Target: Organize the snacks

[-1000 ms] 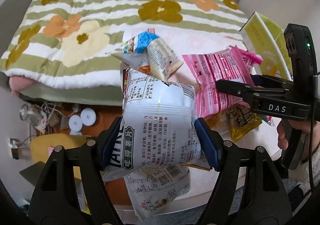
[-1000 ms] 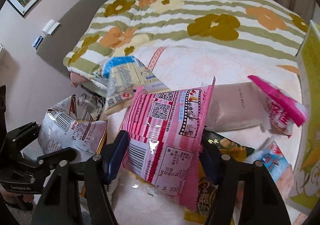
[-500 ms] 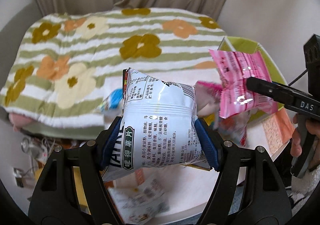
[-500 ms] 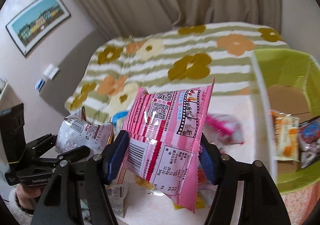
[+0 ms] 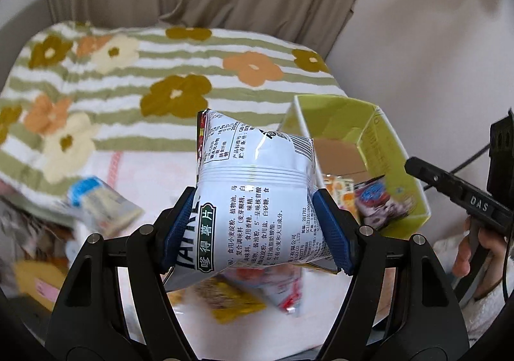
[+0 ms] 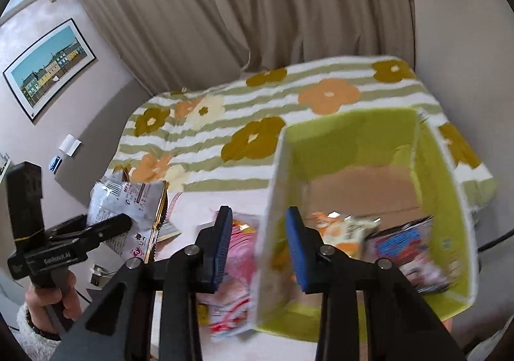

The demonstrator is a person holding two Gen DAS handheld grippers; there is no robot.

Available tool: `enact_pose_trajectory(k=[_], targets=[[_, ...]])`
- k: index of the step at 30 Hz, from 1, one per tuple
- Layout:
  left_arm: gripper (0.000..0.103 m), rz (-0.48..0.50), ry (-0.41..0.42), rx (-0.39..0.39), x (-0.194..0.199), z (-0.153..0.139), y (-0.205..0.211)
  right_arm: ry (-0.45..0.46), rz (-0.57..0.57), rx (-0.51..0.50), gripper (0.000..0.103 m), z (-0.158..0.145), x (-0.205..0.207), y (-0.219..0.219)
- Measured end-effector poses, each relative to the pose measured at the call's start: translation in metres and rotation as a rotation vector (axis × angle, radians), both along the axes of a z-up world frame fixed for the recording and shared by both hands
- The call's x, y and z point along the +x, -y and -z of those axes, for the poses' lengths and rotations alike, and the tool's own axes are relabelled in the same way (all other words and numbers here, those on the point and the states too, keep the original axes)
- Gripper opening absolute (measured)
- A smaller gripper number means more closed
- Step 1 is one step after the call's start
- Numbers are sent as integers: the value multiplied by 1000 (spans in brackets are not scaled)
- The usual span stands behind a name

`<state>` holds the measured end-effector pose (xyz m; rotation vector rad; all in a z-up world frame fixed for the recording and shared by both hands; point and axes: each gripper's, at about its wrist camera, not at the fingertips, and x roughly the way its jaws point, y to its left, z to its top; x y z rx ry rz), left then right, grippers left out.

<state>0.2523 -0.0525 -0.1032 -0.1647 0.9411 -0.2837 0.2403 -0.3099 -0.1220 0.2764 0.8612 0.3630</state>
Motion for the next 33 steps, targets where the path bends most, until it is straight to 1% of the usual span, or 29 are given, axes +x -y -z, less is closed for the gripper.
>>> enact_pose_trajectory(k=[2,4,6,8,10,11,12,13,14,17,19,23,25,28,31,33], targets=[[70,-22,-1,30,0,3,13,-10,-31,-32,32,6,4,10],[71,-49,0,27,-2,2,17,-12,-89,-40,32,9,5,10],[71,-89,6,29,-6,-1,14,-10,-132,-23,32,12,4,12],[71,-119,3,35,-10,-3,5,-5,-178,-39,35,13,4,1],[71,-144,3,42,-14,-5,-6,6,-228,-55,61,12,6,-12],[71,-154,4,48,-16,-5,-12,10,-260,-59,66,11,8,-21],[71,-166,6,55,-18,-6,-20,16,-281,-68,76,10,10,-28],[71,-173,8,57,-20,-6,-27,19,-312,-88,82,10,12,-38],[71,-182,9,56,-22,-5,-36,12,-348,-123,82,11,15,-50],[71,-206,7,30,-24,-3,-63,-61,-456,-234,82,20,21,-85],[71,-216,12,18,-26,-3,-78,-80,-515,-290,82,28,23,-105],[71,-232,12,8,-33,3,-107,-153,-619,-452,82,58,36,-144],[71,-234,5,6,-36,9,-118,-205,-663,-510,82,76,44,-159],[71,-239,-15,-6,-37,19,-135,-293,-713,-588,82,104,53,-178],[71,-235,-38,-26,-35,31,-150,-373,-740,-651,82,129,59,-188],[71,-228,-51,-31,-35,36,-157,-385,-744,-717,82,140,61,-194]])
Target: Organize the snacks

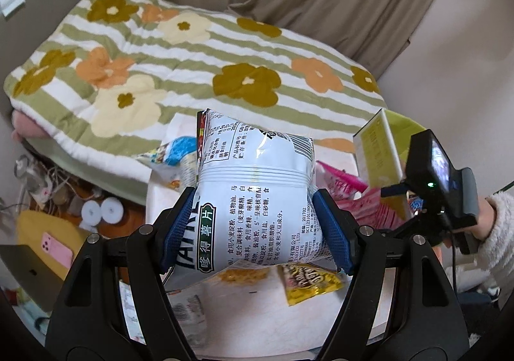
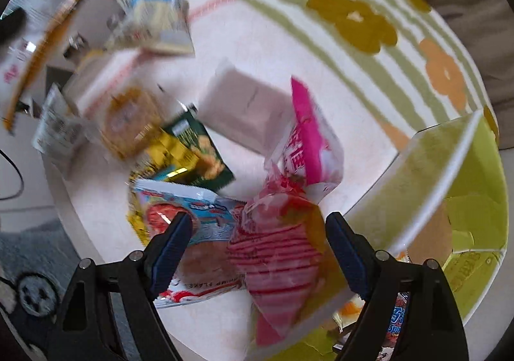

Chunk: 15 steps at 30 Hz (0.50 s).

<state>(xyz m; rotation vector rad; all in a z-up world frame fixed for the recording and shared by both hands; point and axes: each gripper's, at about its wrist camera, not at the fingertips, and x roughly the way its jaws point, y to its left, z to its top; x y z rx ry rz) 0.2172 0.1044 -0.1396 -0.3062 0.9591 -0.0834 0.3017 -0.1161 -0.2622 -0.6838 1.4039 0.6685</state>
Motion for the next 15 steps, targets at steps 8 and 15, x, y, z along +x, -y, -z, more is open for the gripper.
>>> enact_pose_trajectory(k=[8,15], targets=[[71,38,-34,-19,9,17,-13,-20,-22,-117,82,23,6,-8],[71,84,-38,-26,17,22,-9,8,-115,-252,69,36,-1,-11]])
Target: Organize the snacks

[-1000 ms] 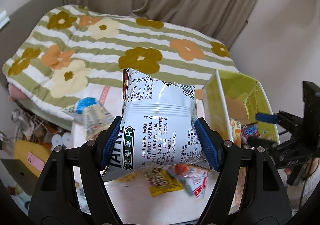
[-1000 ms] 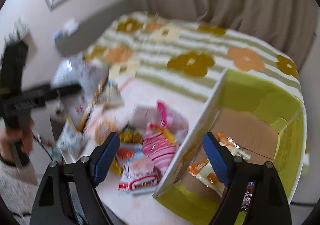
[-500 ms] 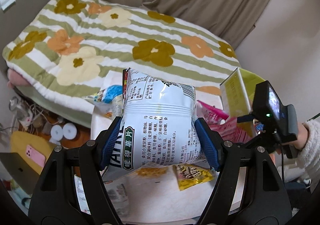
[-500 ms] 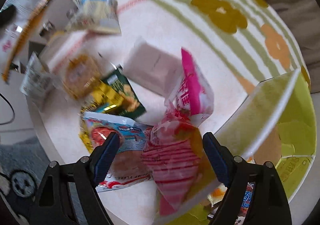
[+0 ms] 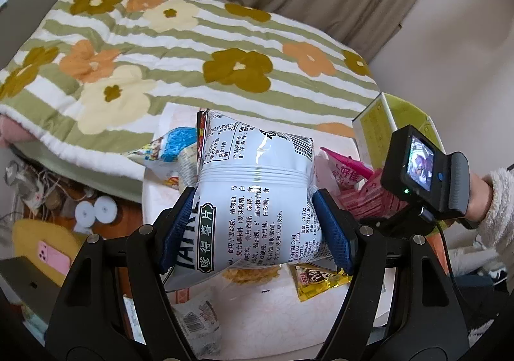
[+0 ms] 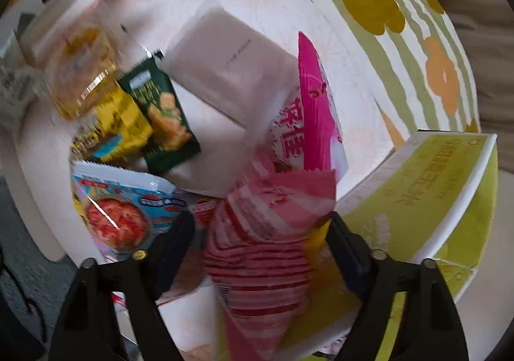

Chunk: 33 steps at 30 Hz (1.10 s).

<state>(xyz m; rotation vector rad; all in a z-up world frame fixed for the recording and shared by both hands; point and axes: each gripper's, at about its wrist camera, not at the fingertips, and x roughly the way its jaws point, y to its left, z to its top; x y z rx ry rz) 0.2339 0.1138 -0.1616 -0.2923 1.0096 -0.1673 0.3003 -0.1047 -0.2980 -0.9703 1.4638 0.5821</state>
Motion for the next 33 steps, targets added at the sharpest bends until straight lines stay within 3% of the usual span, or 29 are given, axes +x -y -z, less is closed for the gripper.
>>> enact_pose_trajectory(k=[6,11,21,28,33], targets=[[71,26,9,-8,4,-2,2,1,17,62,46,-16,-7,3],[71,43,30,2,6,-10,7,60,52,142,45,-41,-16,7],[71,92,81,43,18,-39,34,236,198,401,45,-139,-29,34],[71,158,144,51,36,-71,94,338,300,535,45,-189,-11,94],[71,219,192,39,55,-93,168,427,371,591,45,-217,-6,161]])
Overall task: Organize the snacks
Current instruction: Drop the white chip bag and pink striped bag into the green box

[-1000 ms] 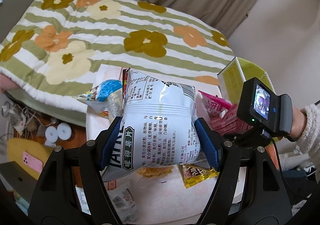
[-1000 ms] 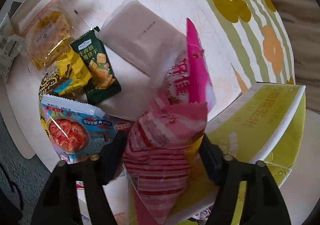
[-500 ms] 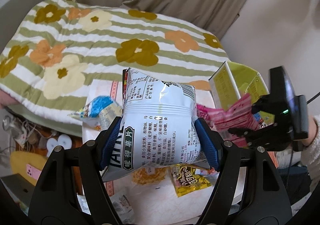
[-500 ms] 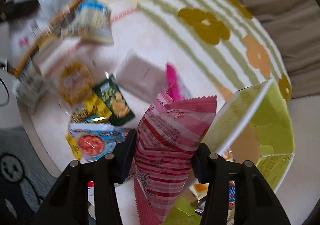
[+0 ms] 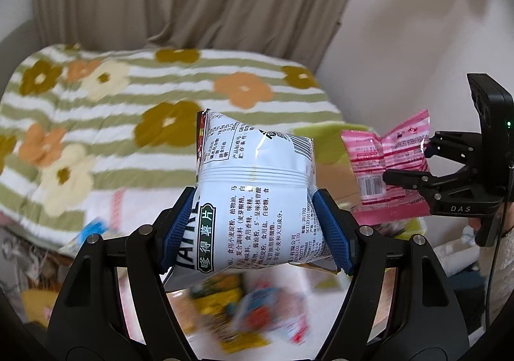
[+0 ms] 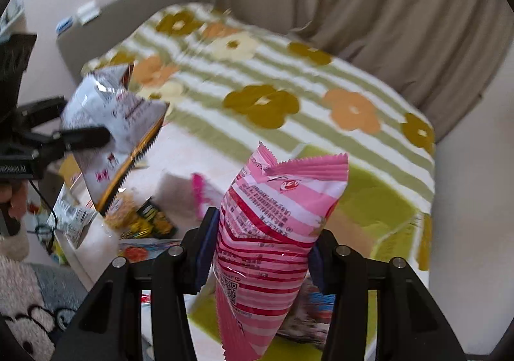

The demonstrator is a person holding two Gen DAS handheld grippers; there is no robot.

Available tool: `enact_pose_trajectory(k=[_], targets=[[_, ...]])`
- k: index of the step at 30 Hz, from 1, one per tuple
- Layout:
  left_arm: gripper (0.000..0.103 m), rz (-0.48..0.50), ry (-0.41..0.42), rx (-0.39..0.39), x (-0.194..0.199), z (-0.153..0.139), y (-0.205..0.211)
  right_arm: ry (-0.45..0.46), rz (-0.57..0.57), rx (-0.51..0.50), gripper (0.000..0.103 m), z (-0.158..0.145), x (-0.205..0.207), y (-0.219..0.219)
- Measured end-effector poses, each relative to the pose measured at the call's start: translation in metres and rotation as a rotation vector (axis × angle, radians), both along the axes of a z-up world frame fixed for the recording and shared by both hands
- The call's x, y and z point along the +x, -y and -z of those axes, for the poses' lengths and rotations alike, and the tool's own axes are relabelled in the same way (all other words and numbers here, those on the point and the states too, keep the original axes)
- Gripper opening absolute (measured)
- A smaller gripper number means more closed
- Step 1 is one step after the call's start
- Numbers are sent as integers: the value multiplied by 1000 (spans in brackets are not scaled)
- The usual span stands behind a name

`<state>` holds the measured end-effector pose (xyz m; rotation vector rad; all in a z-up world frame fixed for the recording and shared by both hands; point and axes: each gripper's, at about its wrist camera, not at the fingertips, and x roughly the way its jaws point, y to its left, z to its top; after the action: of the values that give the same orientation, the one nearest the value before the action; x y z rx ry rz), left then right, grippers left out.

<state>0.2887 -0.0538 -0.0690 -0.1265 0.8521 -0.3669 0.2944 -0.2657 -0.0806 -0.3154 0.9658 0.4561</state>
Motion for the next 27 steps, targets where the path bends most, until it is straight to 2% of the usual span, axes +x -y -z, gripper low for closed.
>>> enact_pose_trajectory(k=[5,8,13,16,18,20,24,27], targets=[[71,66,10,18,19,-5,83,75,59,-29,45,-6,2,61],[71,80,-12,44,35,5,131,60,79,-1,45,5,8,94],[71,94,-72,89,64,34,184,29,131,23,45,31,23,133],[71,109,-107,123,76,51,202,5,153,45,45,42,28,144],[81,114,-97,165,80,59,212,3,171,54,45,48,29,150],[87,113,-87,230,83,67,221,-4,192,66,45,54,30,153],[89,120,-103,336,84,83,229,-20,228,82,45,62,32,155],[89,108,-123,330,77,89,218,-25,254,99,45,66,30,153]])
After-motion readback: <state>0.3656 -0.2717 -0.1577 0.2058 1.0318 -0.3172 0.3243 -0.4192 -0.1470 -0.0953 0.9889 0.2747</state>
